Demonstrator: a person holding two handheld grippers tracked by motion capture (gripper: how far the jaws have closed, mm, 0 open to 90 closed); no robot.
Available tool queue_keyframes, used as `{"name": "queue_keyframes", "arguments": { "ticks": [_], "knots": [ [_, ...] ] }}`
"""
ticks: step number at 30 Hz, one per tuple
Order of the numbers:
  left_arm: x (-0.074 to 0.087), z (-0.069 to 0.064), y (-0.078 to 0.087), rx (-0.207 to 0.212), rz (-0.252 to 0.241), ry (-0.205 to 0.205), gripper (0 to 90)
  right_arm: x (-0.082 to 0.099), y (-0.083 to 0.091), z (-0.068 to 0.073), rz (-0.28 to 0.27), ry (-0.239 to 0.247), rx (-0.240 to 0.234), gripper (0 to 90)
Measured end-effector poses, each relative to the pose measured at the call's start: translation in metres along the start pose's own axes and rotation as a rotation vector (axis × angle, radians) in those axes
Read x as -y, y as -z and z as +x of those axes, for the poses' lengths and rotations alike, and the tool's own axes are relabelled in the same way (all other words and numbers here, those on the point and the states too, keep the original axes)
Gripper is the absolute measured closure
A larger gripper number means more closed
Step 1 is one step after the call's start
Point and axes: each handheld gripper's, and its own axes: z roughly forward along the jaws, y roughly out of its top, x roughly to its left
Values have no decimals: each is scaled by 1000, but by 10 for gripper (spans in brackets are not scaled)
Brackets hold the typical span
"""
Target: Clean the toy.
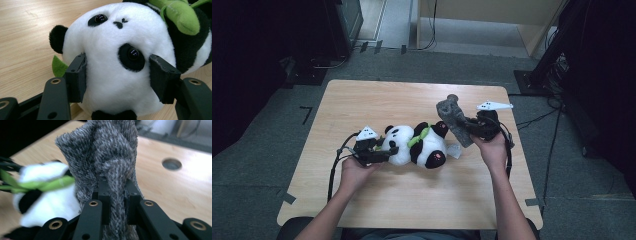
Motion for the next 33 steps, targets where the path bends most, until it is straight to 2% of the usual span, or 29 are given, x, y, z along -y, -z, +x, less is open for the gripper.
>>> {"name": "queue_keyframes", "arguments": {
  "ticks": [6,11,17,22,25,28,33],
  "knots": [
    [0,-1,0,-1,1,7,381,-12,-1,31,-14,80,-54,807],
    [0,-3,0,-3,2,6,380,-17,-14,56,2,145,-101,806],
    [1,-9,-1,-13,-5,5,380,-24,-33,77,28,194,-144,806],
    [3,-10,-1,-20,-20,3,379,-34,-51,97,47,242,-186,804],
    [4,-11,-1,-21,-27,3,379,-40,-64,106,70,278,-188,803],
    [5,-11,-1,-23,-34,2,379,-46,-80,110,90,280,-210,803],
    [6,-11,-1,-24,-37,3,378,-49,-111,118,180,301,-238,803]
  ]
}}
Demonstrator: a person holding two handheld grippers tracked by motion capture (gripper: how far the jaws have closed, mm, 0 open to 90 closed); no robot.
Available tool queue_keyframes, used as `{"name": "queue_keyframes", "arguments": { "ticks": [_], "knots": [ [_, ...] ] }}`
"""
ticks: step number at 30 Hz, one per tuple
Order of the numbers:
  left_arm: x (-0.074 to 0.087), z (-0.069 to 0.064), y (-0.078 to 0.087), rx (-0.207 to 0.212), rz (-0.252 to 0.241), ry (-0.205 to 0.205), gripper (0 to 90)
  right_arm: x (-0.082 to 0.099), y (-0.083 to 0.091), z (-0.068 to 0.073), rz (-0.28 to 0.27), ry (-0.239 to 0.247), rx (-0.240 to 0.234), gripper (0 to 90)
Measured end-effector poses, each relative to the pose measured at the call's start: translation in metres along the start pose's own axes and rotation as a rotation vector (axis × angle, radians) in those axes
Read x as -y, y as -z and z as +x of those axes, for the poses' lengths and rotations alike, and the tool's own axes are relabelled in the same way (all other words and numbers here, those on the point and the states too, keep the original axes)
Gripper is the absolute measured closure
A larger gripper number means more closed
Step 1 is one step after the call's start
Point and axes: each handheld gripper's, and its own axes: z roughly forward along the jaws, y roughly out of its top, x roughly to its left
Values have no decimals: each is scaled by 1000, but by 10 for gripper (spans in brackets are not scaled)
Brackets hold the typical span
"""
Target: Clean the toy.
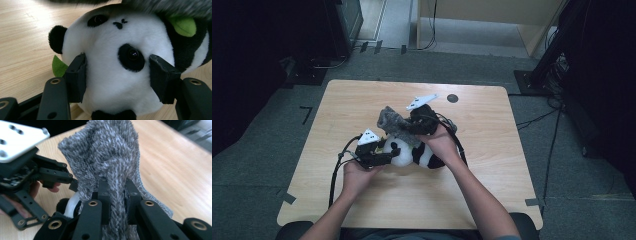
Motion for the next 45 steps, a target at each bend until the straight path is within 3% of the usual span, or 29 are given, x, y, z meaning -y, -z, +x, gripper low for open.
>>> {"name": "queue_keyframes", "arguments": {
  "ticks": [3,5,12,17,23,29,33,40,45],
  "knots": [
    [0,0,0,-4,4,1,378,0,-17,2,66,4,-26,800],
    [0,1,0,-3,11,11,379,2,-23,3,81,11,-26,801],
    [-3,-3,-1,-22,36,2,391,6,-20,0,105,13,-38,808],
    [-3,-1,-1,-18,41,12,395,16,-11,-9,93,-13,-34,809],
    [-2,0,-1,-7,40,30,398,32,6,-21,130,-33,-4,815],
    [-2,0,-2,-1,36,18,400,47,20,-28,91,-62,-20,817],
    [-2,1,-2,3,33,18,400,48,27,-29,93,-58,-11,818],
    [0,3,-3,6,18,24,399,51,45,-40,95,-70,66,818],
    [2,3,-2,14,-5,18,391,47,51,-40,65,-82,55,817]
  ]
}}
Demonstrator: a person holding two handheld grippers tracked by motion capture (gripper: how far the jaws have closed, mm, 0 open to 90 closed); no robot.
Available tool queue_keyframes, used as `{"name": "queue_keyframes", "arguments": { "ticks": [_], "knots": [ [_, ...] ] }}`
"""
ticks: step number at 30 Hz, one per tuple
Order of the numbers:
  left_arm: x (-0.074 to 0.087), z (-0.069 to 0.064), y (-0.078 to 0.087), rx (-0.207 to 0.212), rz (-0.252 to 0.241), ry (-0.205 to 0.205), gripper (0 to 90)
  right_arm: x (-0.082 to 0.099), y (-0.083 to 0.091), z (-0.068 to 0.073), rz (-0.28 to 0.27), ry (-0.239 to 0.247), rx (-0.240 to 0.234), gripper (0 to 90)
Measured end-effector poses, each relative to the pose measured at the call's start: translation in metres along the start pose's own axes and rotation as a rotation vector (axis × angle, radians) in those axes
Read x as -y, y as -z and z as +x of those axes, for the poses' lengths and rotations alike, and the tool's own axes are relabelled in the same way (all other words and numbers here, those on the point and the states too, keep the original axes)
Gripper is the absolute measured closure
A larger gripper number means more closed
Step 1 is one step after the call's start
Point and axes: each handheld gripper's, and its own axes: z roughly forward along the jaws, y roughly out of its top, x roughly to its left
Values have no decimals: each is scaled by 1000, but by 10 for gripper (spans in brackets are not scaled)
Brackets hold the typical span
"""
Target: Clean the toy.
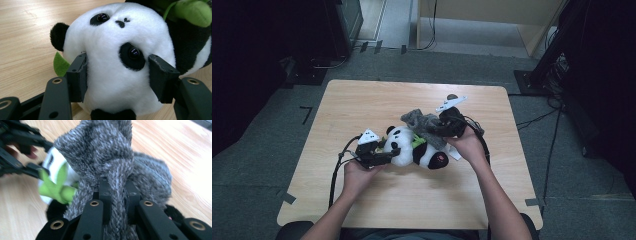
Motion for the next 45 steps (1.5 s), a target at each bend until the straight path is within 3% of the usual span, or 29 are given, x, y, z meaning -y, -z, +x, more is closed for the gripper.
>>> {"name": "queue_keyframes", "arguments": {
  "ticks": [4,7,11,15,22,31,33,42,45],
  "knots": [
    [0,-1,0,-2,-3,4,388,-15,6,12,-69,38,-2,818],
    [0,-2,0,-5,-5,-2,387,-26,4,22,-95,57,-30,818],
    [0,-3,1,-6,-1,-6,386,-31,-12,39,-43,97,-68,817],
    [0,-3,1,-14,11,-11,387,-23,-35,44,33,112,-90,817],
    [-2,-5,-1,-27,23,-17,397,-10,-42,31,8,61,-121,820],
    [-2,-4,-1,-22,22,-18,403,-3,-38,15,49,28,-69,822],
    [-2,-3,-1,-17,18,-12,404,-2,-37,13,50,33,-40,823],
    [-2,-1,-1,-11,7,-1,404,1,-27,0,5,32,63,823],
    [-2,-1,-1,-8,-2,-3,403,3,-20,-7,-17,-1,70,823]
  ]
}}
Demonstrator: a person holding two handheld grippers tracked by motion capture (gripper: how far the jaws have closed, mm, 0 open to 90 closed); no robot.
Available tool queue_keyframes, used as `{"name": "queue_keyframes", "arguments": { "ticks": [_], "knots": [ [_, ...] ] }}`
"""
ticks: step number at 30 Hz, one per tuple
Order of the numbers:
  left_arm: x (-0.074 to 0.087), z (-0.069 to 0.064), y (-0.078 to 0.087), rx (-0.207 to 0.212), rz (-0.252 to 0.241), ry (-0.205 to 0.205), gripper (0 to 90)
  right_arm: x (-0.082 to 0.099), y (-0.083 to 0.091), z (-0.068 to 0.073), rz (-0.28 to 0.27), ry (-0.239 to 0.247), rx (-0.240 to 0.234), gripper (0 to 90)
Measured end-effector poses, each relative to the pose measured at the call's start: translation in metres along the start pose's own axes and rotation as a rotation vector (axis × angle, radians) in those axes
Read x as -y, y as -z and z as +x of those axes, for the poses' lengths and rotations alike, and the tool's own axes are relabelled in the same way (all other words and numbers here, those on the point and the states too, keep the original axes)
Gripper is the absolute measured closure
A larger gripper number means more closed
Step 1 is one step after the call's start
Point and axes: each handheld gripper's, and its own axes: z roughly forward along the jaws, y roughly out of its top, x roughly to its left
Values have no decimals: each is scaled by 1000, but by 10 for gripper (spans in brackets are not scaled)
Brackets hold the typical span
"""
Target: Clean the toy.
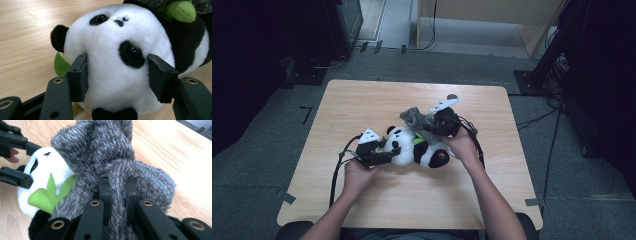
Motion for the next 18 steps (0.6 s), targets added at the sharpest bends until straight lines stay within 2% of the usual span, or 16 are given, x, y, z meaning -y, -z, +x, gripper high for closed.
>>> {"name": "queue_keyframes", "arguments": {
  "ticks": [3,7,12,15,18],
  "knots": [
    [1,2,-1,8,-16,1,399,1,6,-5,-12,-24,12,824],
    [1,1,-1,3,-19,-9,395,-1,18,-4,-57,-40,-12,826],
    [1,1,-1,6,-23,1,380,-13,35,15,-133,-10,-63,824],
    [1,1,0,10,-28,-4,358,-19,36,34,-134,27,-87,823],
    [1,1,0,16,-32,1,334,-21,27,51,-108,48,-117,821]
  ]
}}
